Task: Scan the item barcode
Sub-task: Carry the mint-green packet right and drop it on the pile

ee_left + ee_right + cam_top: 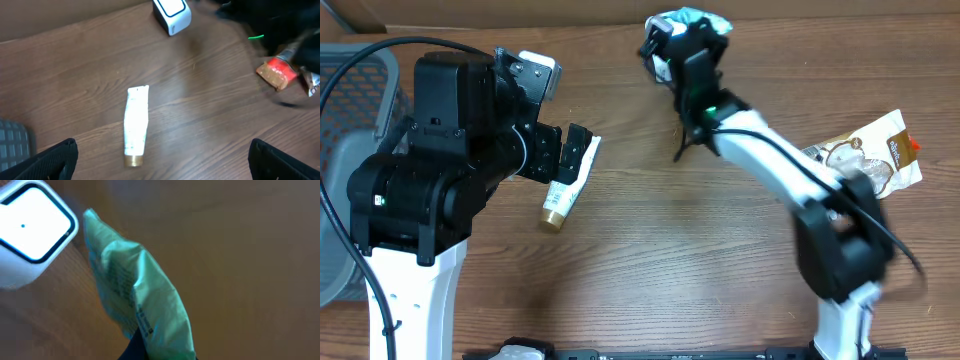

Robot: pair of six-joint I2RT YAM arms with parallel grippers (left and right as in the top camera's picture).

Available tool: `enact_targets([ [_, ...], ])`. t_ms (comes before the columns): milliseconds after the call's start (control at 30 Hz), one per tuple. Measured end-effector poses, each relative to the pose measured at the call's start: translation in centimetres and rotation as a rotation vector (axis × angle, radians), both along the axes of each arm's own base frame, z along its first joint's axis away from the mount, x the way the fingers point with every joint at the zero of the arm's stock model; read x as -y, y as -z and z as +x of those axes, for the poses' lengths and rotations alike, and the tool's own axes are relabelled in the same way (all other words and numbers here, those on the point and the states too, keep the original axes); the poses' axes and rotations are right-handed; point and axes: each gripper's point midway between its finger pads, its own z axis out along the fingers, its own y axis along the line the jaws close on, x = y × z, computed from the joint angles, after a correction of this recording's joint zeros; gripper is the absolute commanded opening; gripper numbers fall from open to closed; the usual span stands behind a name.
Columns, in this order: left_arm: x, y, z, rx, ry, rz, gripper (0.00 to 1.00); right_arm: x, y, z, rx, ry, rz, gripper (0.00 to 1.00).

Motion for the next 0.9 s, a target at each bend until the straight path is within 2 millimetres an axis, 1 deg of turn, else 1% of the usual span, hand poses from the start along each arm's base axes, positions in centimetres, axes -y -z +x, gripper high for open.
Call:
enact_targets([
  [33, 0.0, 0.0, 0.0, 0.001, 0.0, 0.0, 1.0, 0.4, -1.7, -1.4, -0.019, 0.0, 0.061, 0.04],
  [100, 0.0, 0.0, 0.0, 0.0, -0.001, 0.0, 1.0, 0.9, -3.8, -4.5, -0.085, -0.016, 0.2, 0.04],
  [167, 0.0, 0.0, 0.0, 0.0, -0.001, 0.0, 0.99, 0.8, -6.3, -8.4, -0.168, -0.056, 0.432, 0.04],
  [200, 0.0, 0.0, 0.0, 0.0, -0.002, 0.002, 1.0, 0.8, -6.8, -9.6, -0.202, -0.059, 0.53, 0.04],
  [233, 0.0, 0.0, 0.0, 0.0, -0.002, 0.002, 1.0, 0.8, -6.8, -11.3, -0.274, -0.057, 0.658, 0.04],
  [267, 0.0, 0.0, 0.0, 0.0, -0.002, 0.002, 1.0, 1.2, -6.6, -12.4, -0.327, -0.038, 0.739, 0.04],
  [300, -0.1, 0.0, 0.0, 0.0, -0.002, 0.003, 1.0, 1.6, -6.2, -13.5, -0.389, -0.008, 0.816, 0.04],
  [367, 0.0, 0.0, 0.0, 0.0, -0.002, 0.002, 1.0, 3.3, -4.6, -15.5, -0.525, 0.106, 0.984, 0.04],
  [400, -0.1, 0.0, 0.0, 0.0, -0.002, 0.002, 1.0, 4.0, -3.9, -16.1, -0.577, 0.158, 1.038, 0.04],
  [467, 0.0, 0.0, 0.0, 0.0, -0.002, 0.002, 1.0, 5.8, -1.6, -17.8, -0.708, 0.294, 1.133, 0.04],
  [533, -0.1, 0.0, 0.0, 0.0, -0.002, 0.002, 1.0, 7.7, -0.1, -19.0, -0.782, 0.413, 1.197, 0.04],
  [600, 0.0, 0.0, 0.0, 0.0, -0.002, 0.002, 1.0, 9.9, 1.1, -19.5, -0.815, 0.518, 1.259, 0.04],
  [667, -0.1, 0.0, 0.0, 0.0, -0.002, 0.003, 1.0, 12.0, 1.9, -19.6, -0.815, 0.589, 1.307, 0.04],
  [733, 0.0, 0.0, 0.0, 0.0, -0.002, 0.002, 1.0, 14.7, 3.0, -19.5, -0.793, 0.673, 1.358, 0.04],
  [800, -0.1, 0.0, 0.0, 0.0, -0.002, 0.003, 1.0, 18.0, 4.4, -19.3, -0.751, 0.756, 1.424, 0.04],
  [833, 0.0, 0.0, 0.0, 0.0, -0.002, 0.002, 1.0, 18.9, 4.7, -19.3, -0.74, 0.776, 1.445, 0.04],
  [900, 0.0, 0.0, 0.0, 0.0, -0.002, 0.002, 1.0, 21.6, 6.1, -19.4, -0.701, 0.835, 1.506, 0.04],
])
